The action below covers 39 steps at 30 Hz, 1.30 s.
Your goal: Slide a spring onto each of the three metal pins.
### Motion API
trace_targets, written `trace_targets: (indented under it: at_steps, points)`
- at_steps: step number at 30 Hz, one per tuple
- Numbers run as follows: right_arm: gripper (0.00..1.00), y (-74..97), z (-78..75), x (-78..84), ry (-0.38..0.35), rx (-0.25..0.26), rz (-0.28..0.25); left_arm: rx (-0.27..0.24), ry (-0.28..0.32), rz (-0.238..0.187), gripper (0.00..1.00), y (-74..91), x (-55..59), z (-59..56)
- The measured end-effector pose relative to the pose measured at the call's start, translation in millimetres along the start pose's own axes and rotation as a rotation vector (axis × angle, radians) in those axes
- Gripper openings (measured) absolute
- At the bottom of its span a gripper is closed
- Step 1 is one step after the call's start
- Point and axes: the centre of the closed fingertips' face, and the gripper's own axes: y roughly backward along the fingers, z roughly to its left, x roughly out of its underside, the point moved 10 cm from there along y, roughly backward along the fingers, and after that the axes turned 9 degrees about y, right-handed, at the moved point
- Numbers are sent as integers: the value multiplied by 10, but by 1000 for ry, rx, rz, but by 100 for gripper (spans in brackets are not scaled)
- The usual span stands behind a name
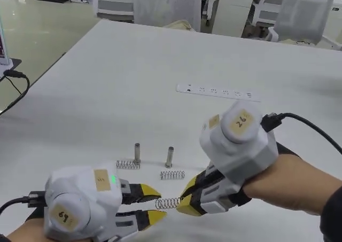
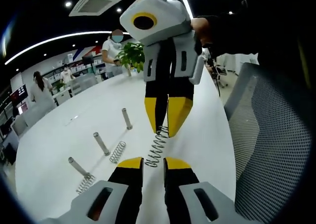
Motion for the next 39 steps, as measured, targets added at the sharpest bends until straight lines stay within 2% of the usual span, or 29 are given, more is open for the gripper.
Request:
trace_targets:
  at_steps: [5,11,20,23,24,26,29,33,34,36,39]
  points:
    - [8,15,7,-33,-7,-4,1,-6,-37,3,4,-5,-4,0]
    - [8,41,12,-85,0,11,-16,-9,-18,0,4,-3,-9,5]
    - [8,74,-1,-170,-1,36,-98,4,66,-20,3,-5,-32,9]
    - [8,80,0,-203,2,46,-134,26,123,-39,3,-8,-56,-2]
    - [8,82,0,-204,0,46,-135,25,130,-39,3,-4,-57,3]
    - [8,83,-5,-219,6,53,-151,40,187,-52,2,2,-64,9]
    - [8,87,-6,-234,5,53,-173,39,198,-60,2,15,-69,24]
    - [8,79,-5,-245,9,53,-199,50,248,-76,2,19,-68,24]
    - [8,80,-6,-248,9,55,-203,61,280,-85,2,19,-70,19]
    - [8,81,-11,-251,4,57,-216,65,307,-98,2,23,-69,33]
    - [9,77,-19,-249,1,56,-233,67,318,-107,2,28,-74,29]
